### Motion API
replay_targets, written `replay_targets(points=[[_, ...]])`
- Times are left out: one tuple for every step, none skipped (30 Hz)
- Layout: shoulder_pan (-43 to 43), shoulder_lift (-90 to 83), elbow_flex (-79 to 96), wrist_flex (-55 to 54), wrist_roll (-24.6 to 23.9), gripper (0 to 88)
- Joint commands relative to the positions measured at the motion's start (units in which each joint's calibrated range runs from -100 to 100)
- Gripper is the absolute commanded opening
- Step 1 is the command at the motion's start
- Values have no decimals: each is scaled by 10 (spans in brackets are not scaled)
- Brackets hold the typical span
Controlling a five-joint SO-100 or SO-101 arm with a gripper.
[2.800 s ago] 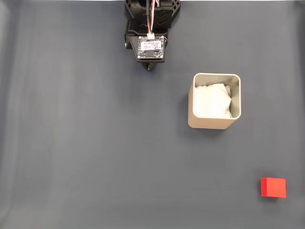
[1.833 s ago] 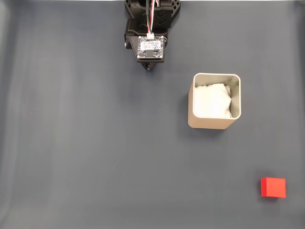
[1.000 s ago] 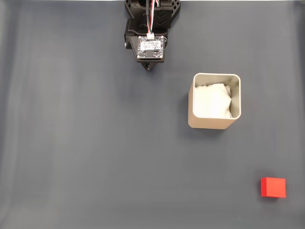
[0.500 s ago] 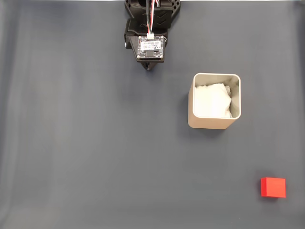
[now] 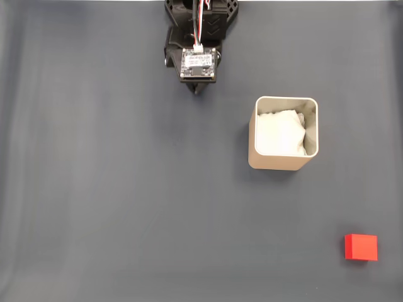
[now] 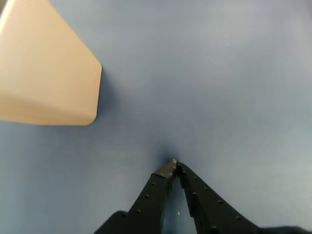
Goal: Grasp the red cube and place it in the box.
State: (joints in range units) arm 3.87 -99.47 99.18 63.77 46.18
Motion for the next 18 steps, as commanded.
replay_targets(points=[[2, -4, 6, -73, -3, 2], [2, -4, 6, -89, -3, 2], [2, -4, 6, -105, -3, 2], [2, -4, 6, -119, -1, 2], [2, -4, 4, -129, 0, 2], [2, -4, -1, -137, 0, 2], [1, 0, -7, -146, 0, 2], [1, 3, -16, -155, 0, 2], [0, 10, -26, -163, 0, 2], [0, 20, -39, -169, 0, 2], [-1, 33, -55, -175, 0, 2], [-4, 48, -73, -179, -2, 2], [-6, 65, -94, -181, -3, 2], [-9, 83, -118, -181, -4, 2], [-11, 99, -140, -182, -5, 2], [-15, 118, -163, -182, -7, 2], [-19, 136, -188, -182, -8, 2], [-23, 152, -211, -183, -9, 2]])
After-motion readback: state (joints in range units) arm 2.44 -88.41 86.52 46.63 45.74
